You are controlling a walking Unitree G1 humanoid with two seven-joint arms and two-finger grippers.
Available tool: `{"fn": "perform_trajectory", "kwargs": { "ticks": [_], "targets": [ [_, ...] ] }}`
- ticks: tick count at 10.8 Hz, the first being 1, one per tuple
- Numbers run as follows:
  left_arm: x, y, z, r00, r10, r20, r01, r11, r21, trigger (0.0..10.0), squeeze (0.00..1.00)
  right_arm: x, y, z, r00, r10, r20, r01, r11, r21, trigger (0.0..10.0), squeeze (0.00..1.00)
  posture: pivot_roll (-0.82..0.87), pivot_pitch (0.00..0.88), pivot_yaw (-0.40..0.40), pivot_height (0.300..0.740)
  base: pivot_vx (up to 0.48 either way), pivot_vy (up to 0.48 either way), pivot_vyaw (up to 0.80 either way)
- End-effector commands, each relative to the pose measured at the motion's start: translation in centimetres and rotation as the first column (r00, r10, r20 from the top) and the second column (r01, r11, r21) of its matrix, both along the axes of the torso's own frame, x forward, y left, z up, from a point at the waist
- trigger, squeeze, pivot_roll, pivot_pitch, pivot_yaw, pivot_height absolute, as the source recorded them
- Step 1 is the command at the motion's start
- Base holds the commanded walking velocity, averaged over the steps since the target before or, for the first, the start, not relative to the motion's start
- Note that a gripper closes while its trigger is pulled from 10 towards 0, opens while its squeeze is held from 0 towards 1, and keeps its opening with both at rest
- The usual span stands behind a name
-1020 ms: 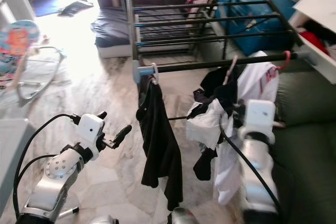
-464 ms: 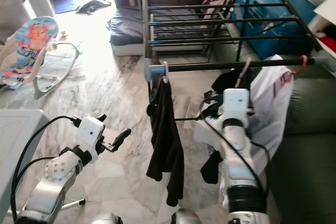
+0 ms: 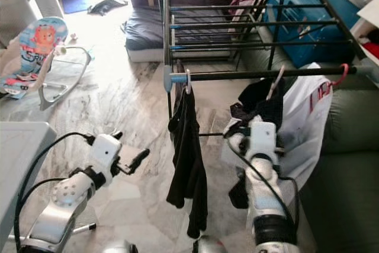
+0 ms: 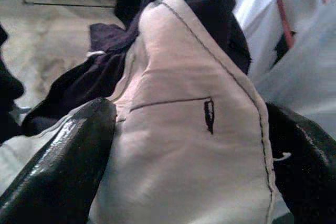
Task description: Hang hanger
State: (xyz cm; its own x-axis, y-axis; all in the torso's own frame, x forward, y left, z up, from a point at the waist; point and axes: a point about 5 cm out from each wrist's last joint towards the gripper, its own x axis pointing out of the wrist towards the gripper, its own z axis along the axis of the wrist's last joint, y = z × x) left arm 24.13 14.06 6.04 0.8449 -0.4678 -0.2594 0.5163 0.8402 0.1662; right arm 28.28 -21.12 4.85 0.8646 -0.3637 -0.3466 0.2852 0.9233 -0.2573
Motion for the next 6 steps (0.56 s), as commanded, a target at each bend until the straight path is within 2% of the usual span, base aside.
{"fn": "perform_trajectory", "kwargs": {
  "ticks": [1,4,5,6],
  "targets": [
    [0.2,0.0,-0.1,1.000,-0.011,-0.007,0.011,1.000,0.018,10.0,0.00,0.3,-0.4,0.2,1.000,-0.023,0.007,0.023,1.000,-0.008,10.0,0.00,-0.05,0.038,0.002,0.740,0.000,0.000,0.00],
    [0.7,-0.6,-0.4,1.000,-0.011,-0.012,0.011,1.000,0.014,10.0,0.00,2.6,-2.4,0.8,1.000,-0.010,-0.002,0.010,1.000,-0.026,10.0,0.00,-0.05,0.000,-0.002,0.740,0.000,0.000,0.00],
    [0.8,-0.7,-0.4,1.000,-0.013,-0.010,0.013,1.000,0.018,10.0,0.00,2.9,-2.5,0.9,1.000,-0.001,-0.001,0.001,1.000,-0.023,10.0,0.00,-0.05,0.000,-0.003,0.740,0.000,0.000,0.00],
    [1.2,-0.9,-0.5,1.000,-0.013,-0.022,0.013,1.000,0.010,10.0,0.00,4.0,-3.1,1.4,1.000,0.002,-0.014,-0.002,0.999,-0.036,0.0,0.00,-0.05,0.000,-0.007,0.740,0.000,0.000,0.00]
  ]
}}
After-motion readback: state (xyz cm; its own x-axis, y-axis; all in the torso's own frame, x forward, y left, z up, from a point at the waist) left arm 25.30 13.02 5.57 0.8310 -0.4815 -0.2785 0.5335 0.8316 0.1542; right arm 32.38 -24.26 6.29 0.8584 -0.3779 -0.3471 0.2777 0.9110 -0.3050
